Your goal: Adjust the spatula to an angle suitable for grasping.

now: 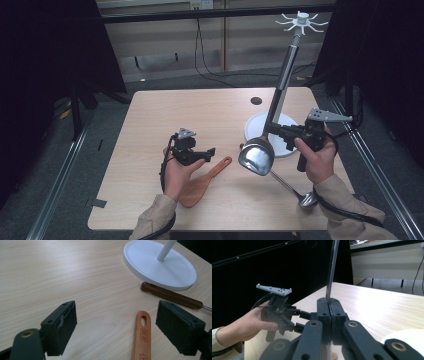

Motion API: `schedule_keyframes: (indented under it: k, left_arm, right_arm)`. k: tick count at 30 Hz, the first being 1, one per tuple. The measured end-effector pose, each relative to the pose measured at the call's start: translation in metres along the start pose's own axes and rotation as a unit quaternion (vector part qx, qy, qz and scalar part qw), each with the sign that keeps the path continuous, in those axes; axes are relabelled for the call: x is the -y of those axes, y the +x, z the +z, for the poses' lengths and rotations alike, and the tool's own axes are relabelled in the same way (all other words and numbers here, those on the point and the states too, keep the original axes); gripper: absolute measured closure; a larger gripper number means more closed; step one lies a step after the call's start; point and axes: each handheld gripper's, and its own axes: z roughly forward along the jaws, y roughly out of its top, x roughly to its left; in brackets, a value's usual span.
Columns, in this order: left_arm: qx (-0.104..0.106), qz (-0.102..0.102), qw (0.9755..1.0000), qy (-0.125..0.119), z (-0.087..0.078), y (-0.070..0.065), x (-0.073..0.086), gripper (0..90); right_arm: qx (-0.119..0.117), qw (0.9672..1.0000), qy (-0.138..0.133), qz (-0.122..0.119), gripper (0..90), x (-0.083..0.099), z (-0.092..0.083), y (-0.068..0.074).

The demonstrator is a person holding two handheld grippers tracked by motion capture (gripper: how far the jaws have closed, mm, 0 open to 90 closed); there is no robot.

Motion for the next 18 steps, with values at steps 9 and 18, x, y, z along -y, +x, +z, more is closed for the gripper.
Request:
schedule_keyframes:
  k: [9,18]
  left_arm:
    - [0.0,0.009,0.9999,0.009,0.0,0.001,0.001,16.7]
    - [-0.001,0.013,0.9999,0.011,0.0,0.001,0.001,16.7]
  right_arm:
    - [0.008,0.9999,-0.008,-0.006,88.5,-0.008,-0.006,-0.007]
    - [0.013,0.9999,-0.004,0.0,88.5,-0.007,-0.006,-0.016]
